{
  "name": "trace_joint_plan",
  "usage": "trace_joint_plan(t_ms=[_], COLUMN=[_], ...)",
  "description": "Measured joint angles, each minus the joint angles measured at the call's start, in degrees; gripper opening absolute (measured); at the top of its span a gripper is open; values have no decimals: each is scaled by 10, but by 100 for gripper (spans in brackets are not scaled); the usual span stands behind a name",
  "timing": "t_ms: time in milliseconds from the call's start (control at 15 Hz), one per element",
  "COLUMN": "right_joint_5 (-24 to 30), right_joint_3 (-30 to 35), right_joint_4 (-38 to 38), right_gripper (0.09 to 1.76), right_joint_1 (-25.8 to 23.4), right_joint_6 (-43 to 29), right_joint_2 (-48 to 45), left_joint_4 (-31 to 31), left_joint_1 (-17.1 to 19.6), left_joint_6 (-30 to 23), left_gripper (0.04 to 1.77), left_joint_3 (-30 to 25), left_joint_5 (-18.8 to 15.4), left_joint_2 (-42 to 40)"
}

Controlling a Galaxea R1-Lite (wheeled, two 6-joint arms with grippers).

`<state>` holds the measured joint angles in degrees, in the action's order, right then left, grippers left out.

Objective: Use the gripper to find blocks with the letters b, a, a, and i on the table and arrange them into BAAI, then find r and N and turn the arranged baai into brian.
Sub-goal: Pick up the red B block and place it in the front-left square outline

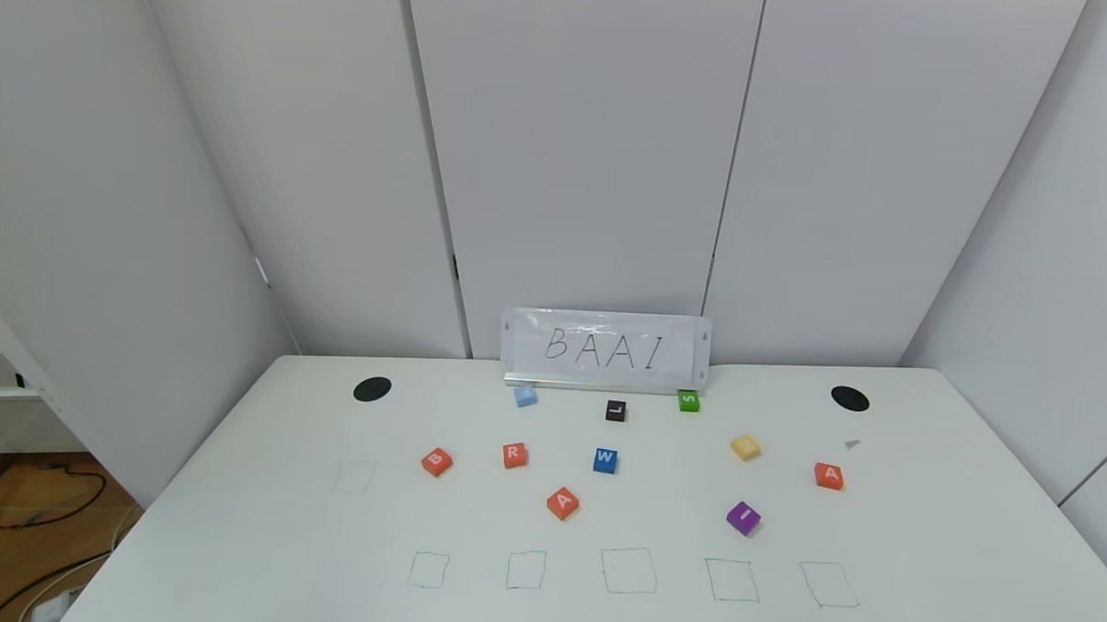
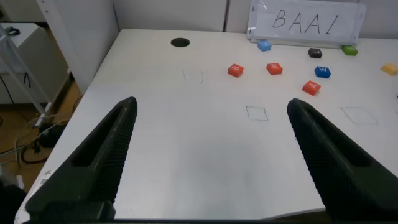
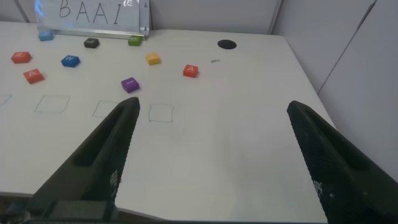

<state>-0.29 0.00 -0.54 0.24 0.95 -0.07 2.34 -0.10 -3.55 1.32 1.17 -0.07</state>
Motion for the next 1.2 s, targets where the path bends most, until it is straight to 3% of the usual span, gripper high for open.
trace_joint_plan(t_ms=[1200], right_joint_5=[0], right_joint_3=[0], right_joint_4=[2], right_gripper=[171], right_joint_1=[0], right_joint_6=[-2], right_joint_2=[0], left_joint_4=[0], left_joint_1=[0], left_joint_6=[-5], left_gripper=[172], left_joint_3=[1], left_joint_5=[3], left_joint_2=[0])
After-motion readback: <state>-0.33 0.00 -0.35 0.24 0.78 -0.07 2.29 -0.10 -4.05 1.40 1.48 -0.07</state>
